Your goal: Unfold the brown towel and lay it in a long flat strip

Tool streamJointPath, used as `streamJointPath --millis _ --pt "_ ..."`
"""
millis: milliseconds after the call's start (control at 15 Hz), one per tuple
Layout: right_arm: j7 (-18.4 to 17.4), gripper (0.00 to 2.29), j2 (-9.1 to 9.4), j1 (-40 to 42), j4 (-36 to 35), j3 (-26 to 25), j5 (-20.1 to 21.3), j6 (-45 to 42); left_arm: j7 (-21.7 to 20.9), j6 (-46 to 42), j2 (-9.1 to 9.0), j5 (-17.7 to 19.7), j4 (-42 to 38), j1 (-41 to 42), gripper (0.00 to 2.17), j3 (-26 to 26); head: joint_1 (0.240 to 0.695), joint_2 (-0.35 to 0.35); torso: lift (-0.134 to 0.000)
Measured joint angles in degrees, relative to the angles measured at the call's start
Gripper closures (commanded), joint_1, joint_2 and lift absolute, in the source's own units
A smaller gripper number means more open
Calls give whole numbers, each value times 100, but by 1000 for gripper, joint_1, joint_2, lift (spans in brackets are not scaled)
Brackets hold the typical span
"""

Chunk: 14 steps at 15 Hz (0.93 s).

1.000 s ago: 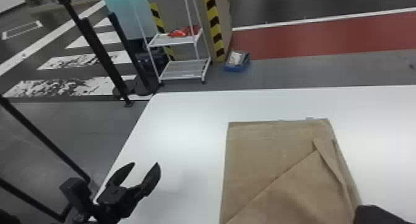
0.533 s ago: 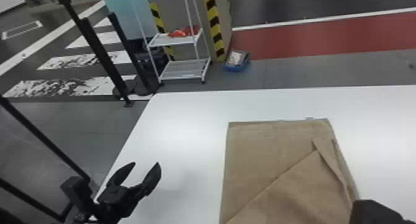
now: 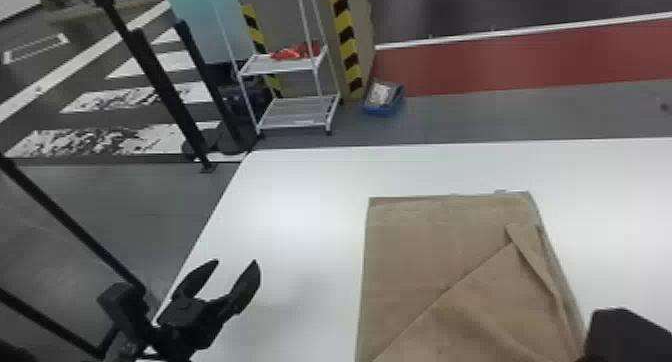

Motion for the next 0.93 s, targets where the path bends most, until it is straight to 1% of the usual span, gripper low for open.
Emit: streamJointPath --millis 267,333,400,667,733,867,933 --pt "-174 1841 101 17 -355 -609 -494 6 -42 89 0 -36 -106 -6 36 -85 695 350 -117" --pt "-212 1841 130 25 -413 -783 -589 6 -134 195 0 -89 -159 -29 36 -122 695 350 -117" --pt "-241 1841 172 40 -489 -1048 -728 6 -268 348 0 -200 -236 -85 36 -180 695 331 -117" --pt "-325 1841 296 139 -676 -2475 -1496 -18 -286 1040 0 -746 -537 -421 39 -489 695 196 -117" --pt "-328 1841 313 146 -680 -2881 -1722 -25 -290 1174 0 -945 -580 -540 46 -595 695 119 -117" --pt "-321 1841 321 158 -652 -3583 -2145 -37 -305 1274 0 -1527 -605 -829 76 -900 695 52 -117" --pt "-317 1841 321 157 -608 -3785 -2264 -47 -308 1345 0 -1750 -604 -960 80 -1013 695 26 -117"
